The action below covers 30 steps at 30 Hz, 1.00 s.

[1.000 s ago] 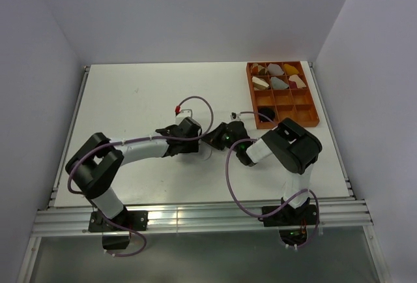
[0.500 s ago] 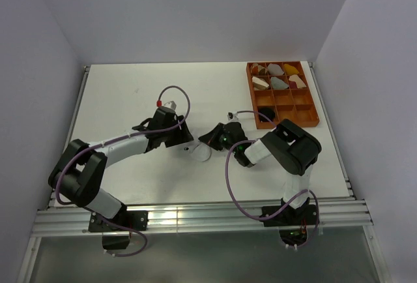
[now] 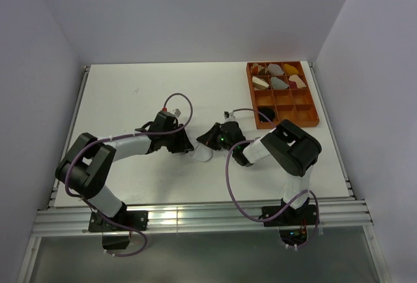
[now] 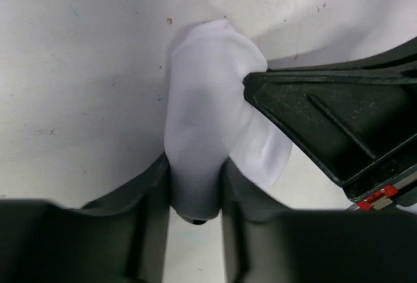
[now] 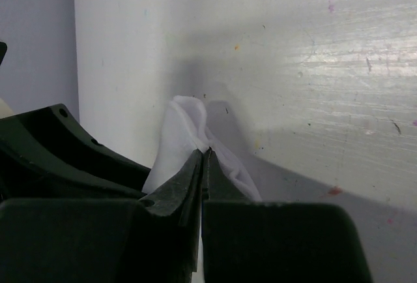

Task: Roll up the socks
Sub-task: Roll the sock at the center of the board.

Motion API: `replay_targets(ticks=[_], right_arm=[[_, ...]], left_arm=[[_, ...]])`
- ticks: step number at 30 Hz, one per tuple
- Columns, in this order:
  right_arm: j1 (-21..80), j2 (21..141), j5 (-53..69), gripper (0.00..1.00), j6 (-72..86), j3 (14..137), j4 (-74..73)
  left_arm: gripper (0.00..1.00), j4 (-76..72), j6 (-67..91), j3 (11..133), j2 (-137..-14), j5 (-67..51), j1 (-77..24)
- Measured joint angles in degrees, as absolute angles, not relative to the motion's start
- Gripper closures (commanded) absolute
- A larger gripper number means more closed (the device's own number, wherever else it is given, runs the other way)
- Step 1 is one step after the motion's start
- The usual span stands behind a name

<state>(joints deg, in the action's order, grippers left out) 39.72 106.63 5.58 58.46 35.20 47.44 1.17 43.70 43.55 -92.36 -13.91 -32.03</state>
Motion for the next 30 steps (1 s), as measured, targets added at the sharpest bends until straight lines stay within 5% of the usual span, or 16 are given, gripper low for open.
replay_targets(ticks=[3,9,16,30], right_arm=[[39.8,106.6,5.9,0.96,56.9,35.9,46.8],[39.8,101.1,5.4,0.66,52.7,36.1,39.3],[39.8,88.2,3.6,0.64,48.7,36.7,24.5],[39.8,86.5,6.8,0.48,50.2,33.6,9.2]], left_arm=[[0.84,0.7,43.2,43.3,-92.4,-14.5,-31.9],[0.91,-0.8,43.1,42.6,-92.4,-15.1,-31.9],[0.92,-1.1,43.2,42.4,-92.3,-14.7,-31.9],[0.93,-2.6,45.9,41.0,-91.2,-12.1,-31.9]])
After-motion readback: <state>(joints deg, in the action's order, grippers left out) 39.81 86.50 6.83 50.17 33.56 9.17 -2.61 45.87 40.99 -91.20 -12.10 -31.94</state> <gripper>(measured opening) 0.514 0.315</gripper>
